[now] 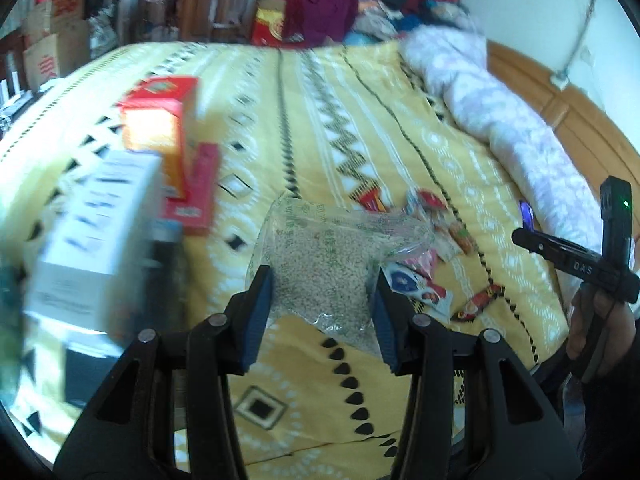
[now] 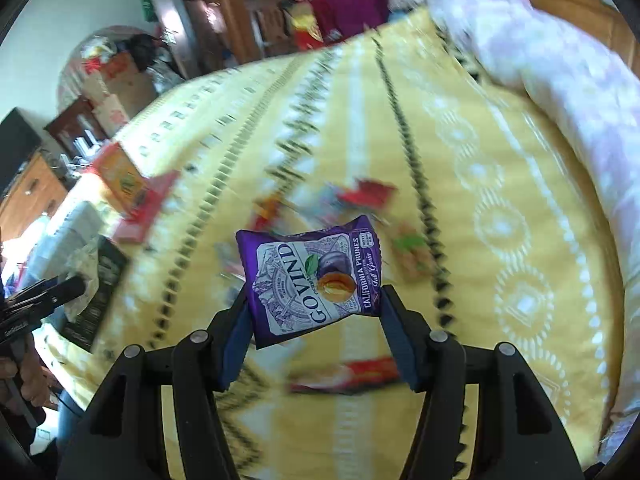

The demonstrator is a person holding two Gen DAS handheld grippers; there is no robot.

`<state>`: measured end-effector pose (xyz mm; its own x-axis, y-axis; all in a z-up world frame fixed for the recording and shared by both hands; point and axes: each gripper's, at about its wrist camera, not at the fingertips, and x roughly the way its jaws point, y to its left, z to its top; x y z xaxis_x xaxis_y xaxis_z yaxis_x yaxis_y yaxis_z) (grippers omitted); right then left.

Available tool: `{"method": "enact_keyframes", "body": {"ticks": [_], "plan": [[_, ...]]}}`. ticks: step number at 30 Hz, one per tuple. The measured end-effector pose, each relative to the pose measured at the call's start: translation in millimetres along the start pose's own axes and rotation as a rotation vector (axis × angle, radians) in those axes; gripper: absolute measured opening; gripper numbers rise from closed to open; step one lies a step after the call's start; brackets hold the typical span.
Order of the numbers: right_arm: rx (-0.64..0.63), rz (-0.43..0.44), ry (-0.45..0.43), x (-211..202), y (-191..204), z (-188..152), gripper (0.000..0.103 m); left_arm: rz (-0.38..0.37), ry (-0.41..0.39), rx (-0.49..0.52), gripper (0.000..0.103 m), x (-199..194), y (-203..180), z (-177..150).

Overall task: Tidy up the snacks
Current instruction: 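Grasp the purple Govind packet with the right gripper while the left holds the grain bag, then carry the grain bag and Govind packet over the glass bowl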

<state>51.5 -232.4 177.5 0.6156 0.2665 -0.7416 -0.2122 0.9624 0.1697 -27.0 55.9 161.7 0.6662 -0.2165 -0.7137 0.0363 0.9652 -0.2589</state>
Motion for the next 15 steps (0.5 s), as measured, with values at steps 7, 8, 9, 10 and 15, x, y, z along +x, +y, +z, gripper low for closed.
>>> {"method": "enact_keyframes", "body": {"ticks": [7, 8, 9, 10, 15], "plan": [[-0.137, 0.122, -0.076, -20, 123, 45, 0.064, 0.134, -0.178, -0.152, 0.048, -93, 93, 14], [-0.164, 0.141, -0.080, -21, 144, 50, 0.064, 0.155, -0.197, -0.182, 0.048, -104, 110, 14], [-0.188, 0.158, -0.084, -22, 164, 53, 0.064, 0.176, -0.210, -0.208, 0.048, -114, 124, 14], [-0.217, 0.181, -0.086, -22, 187, 57, 0.064, 0.203, -0.225, -0.234, 0.048, -124, 141, 13], [-0.338, 0.290, -0.086, -17, 299, 65, 0.064, 0.332, -0.286, -0.329, 0.048, -165, 209, 4]]}}
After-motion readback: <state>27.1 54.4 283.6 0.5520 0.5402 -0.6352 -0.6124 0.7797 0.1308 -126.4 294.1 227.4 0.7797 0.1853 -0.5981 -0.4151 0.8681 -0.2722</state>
